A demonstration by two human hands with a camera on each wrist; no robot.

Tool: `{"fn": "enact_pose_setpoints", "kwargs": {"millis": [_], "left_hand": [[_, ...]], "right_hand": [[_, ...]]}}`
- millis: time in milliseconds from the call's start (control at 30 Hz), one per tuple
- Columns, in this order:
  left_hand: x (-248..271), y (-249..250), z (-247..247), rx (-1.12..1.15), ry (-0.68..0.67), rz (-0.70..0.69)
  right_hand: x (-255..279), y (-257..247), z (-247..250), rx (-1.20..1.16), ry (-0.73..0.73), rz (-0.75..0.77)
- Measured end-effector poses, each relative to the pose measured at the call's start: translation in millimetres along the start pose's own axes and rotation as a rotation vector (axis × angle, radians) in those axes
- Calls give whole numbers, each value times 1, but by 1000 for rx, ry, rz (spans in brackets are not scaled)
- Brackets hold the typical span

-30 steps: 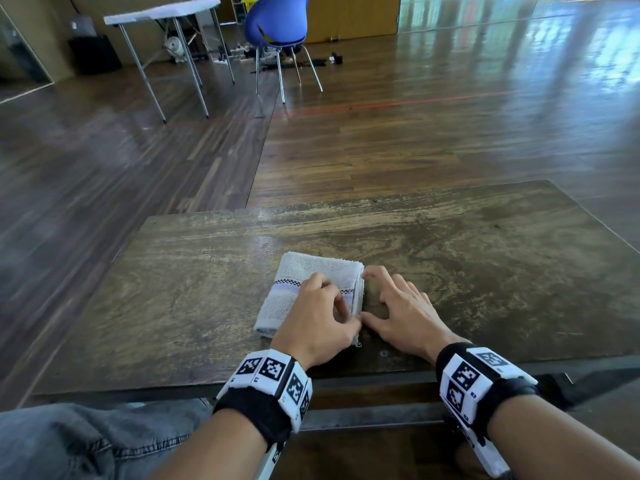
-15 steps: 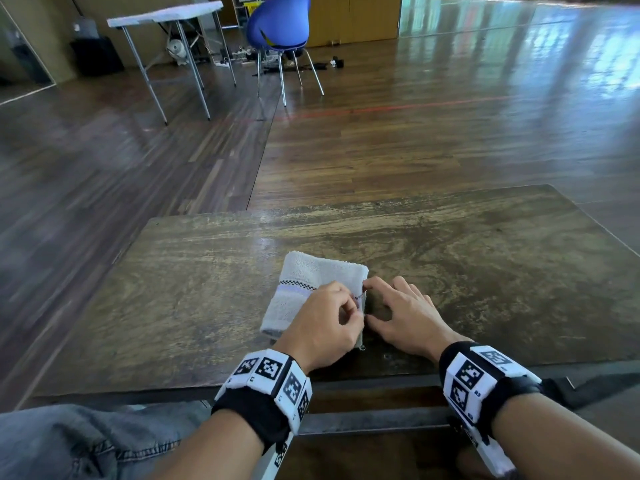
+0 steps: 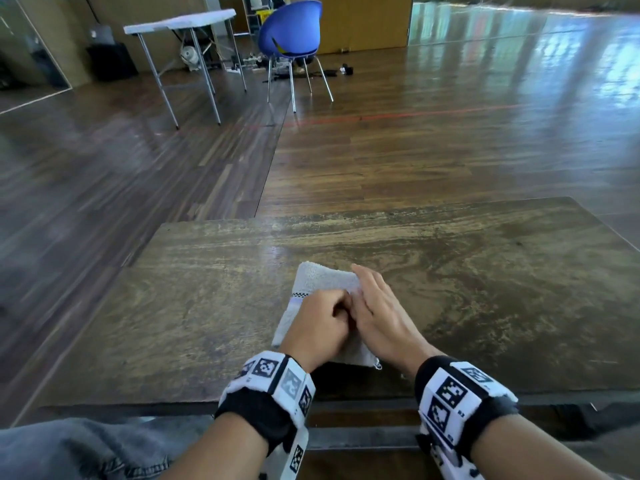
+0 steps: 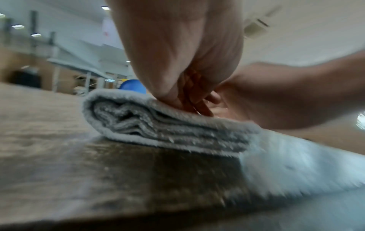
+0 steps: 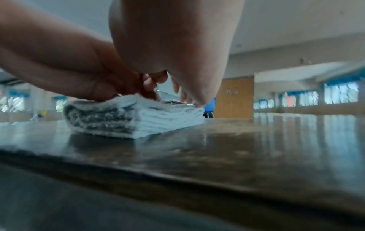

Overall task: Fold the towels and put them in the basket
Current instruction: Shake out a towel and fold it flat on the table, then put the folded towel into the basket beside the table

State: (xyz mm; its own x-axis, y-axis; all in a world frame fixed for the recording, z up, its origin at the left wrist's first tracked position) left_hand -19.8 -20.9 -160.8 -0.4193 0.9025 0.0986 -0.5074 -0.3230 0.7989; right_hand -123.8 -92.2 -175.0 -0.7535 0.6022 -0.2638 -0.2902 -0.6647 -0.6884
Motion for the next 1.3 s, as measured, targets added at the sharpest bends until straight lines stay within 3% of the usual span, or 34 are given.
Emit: {"fn": "enact_pose_setpoints", "kwargs": {"millis": [133, 300, 833, 1300], "left_hand": [[-17, -14, 17, -191, 192, -29], [-20, -48, 8, -483, 62, 0], [-35, -63, 8, -475, -37, 297], [-37, -64, 24, -290, 94, 458]], "right_hand": [[-1, 8, -24, 143, -191, -172], [5, 14, -32, 346, -224, -131], [10, 16, -35, 426, -216, -149], [19, 12, -30, 395, -278, -211]]}}
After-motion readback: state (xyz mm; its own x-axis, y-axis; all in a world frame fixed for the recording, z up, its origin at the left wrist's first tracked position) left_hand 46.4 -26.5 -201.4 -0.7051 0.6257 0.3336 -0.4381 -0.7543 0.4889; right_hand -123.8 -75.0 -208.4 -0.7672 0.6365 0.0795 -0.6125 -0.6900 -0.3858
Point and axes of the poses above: each hand's wrist, its own x-axis away from the middle knuckle, its own z-axis out of the back of the hand, y = z × x, the point moved 3 cm from there along -x, towards the middle knuckle, and after that the axes turned 12 degrees about z, right-handed, at the moved point
